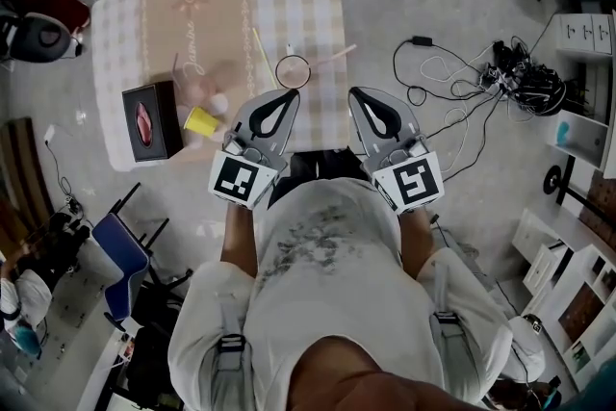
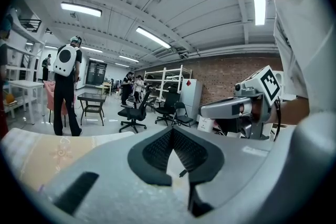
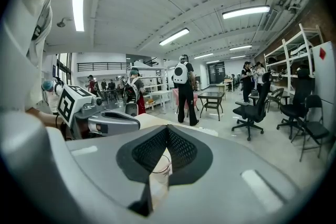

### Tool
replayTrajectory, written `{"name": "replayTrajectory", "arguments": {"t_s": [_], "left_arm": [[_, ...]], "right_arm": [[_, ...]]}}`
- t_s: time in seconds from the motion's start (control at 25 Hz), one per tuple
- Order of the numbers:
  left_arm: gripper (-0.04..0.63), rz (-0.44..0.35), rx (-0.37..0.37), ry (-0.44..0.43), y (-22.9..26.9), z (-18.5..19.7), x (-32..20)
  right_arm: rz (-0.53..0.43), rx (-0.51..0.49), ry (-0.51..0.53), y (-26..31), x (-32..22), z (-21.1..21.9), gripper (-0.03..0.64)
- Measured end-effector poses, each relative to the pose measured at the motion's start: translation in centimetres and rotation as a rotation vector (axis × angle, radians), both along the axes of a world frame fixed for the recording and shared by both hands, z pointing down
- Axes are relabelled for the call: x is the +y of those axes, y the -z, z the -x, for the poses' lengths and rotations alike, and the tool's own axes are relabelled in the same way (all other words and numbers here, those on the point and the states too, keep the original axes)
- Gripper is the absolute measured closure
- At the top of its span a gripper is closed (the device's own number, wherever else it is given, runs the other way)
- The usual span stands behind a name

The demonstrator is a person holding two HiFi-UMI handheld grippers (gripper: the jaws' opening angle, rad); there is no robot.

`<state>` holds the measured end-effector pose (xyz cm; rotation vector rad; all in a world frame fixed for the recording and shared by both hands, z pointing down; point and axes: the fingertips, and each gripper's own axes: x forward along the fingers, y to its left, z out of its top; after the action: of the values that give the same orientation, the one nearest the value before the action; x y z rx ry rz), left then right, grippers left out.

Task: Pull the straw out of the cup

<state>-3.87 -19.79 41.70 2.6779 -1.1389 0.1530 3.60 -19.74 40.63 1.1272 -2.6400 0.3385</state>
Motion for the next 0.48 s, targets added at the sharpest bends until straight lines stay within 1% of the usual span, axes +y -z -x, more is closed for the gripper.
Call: {"name": "replayTrajectory", "arguments": {"t_s": [0.48], "left_arm": [[0.58, 0.025, -0.045, -0.018, -2.4, -0.6, -1.2]], "right_arm": [[0.038, 0.004, 0.003, -1.6, -0.8, -0.5, 0.607]]}}
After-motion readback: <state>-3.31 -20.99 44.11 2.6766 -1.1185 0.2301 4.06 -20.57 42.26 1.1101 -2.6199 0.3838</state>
